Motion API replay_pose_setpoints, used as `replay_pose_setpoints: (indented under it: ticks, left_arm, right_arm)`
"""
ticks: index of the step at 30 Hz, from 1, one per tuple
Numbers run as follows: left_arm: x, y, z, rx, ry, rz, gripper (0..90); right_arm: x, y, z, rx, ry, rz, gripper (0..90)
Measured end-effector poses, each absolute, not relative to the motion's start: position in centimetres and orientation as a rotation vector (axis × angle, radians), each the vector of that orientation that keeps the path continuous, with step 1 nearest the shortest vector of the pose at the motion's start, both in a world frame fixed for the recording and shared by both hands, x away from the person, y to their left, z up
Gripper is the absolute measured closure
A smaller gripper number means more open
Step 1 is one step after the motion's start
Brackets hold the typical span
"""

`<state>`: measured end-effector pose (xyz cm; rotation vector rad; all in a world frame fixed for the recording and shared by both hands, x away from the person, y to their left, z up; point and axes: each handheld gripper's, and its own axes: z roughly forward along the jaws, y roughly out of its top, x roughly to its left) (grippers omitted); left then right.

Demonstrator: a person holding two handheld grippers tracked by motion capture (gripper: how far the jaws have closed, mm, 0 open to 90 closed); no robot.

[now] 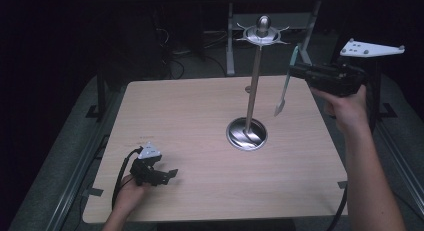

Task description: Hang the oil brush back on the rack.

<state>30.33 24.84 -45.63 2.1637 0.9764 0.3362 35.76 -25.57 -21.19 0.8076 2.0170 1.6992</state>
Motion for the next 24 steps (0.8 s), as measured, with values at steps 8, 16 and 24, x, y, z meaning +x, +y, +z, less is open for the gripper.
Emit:
replay_pose_setpoints:
  ticks: [8,16,24]
  left_arm:
    - [30.3,24.8,-45.6,2.162,0.979,0.332,13.3]
    - [30.3,24.8,-45.6,2.159,0.983,0.331,13.3]
    - [30.3,24.8,-45.6,2.159,0.984,0.331,13.3]
  right_arm:
    - [36.0,-25.0,-20.4,0.792,2.021,1.687,77.2]
    - [36.5,-24.7,-19.8,0.794,2.035,1.668,77.2]
    - [36.7,-24.5,-19.8,0.798,2.055,1.641,77.2]
